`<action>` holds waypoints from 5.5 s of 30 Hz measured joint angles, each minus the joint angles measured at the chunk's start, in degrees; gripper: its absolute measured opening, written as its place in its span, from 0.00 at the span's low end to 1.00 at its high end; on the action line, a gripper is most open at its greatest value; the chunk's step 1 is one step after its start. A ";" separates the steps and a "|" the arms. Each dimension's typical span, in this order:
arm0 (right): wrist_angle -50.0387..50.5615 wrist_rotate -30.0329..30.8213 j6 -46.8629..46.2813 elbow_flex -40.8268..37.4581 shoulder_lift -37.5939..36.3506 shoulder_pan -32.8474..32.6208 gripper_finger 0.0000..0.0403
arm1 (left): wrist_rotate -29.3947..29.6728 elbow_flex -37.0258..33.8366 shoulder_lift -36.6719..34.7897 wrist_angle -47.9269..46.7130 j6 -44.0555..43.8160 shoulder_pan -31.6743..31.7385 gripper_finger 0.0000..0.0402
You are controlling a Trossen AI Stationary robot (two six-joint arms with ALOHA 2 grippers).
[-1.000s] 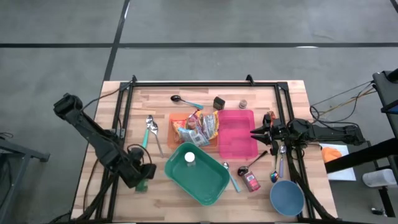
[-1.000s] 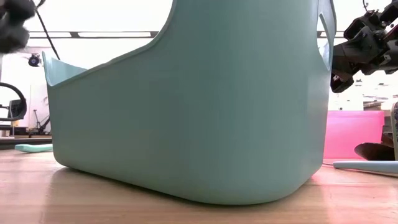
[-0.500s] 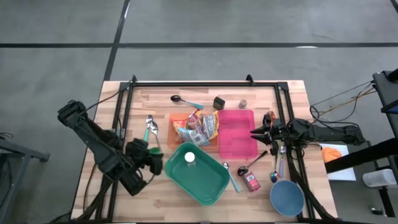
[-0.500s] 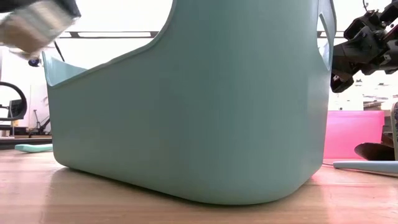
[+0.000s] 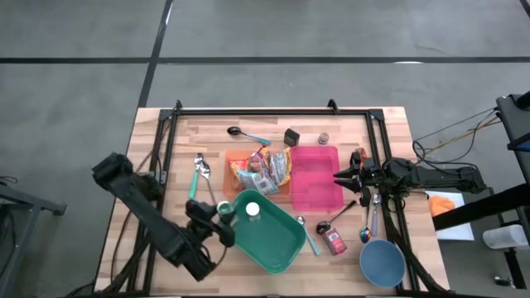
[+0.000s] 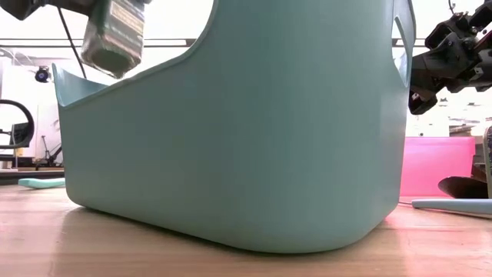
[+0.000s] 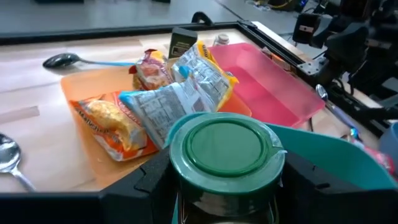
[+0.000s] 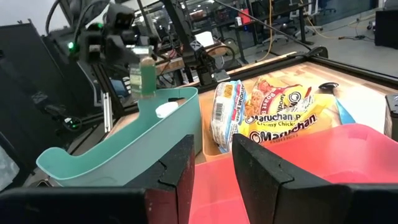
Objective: Pick & Place Food Item
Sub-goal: Put the green seasoning bottle into the green bin, then put the green seasoning can into the green bin
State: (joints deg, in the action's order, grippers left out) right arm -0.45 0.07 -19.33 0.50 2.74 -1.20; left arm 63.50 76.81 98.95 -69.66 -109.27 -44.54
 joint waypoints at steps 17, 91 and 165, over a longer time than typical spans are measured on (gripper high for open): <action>0.00 -0.01 0.00 0.01 0.02 0.01 0.27 | 3.37 0.86 11.43 2.97 -0.67 2.48 0.49; 0.00 0.00 0.00 0.00 0.04 0.00 0.27 | -15.03 1.98 -16.57 17.42 36.72 11.97 0.70; 0.00 -0.01 0.00 -0.01 0.02 -0.01 0.27 | -51.05 -65.17 -85.72 81.36 92.67 45.47 0.70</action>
State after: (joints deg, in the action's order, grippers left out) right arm -0.45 0.05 -19.33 0.49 2.76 -1.21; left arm 12.45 11.64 13.23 11.70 -16.60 0.93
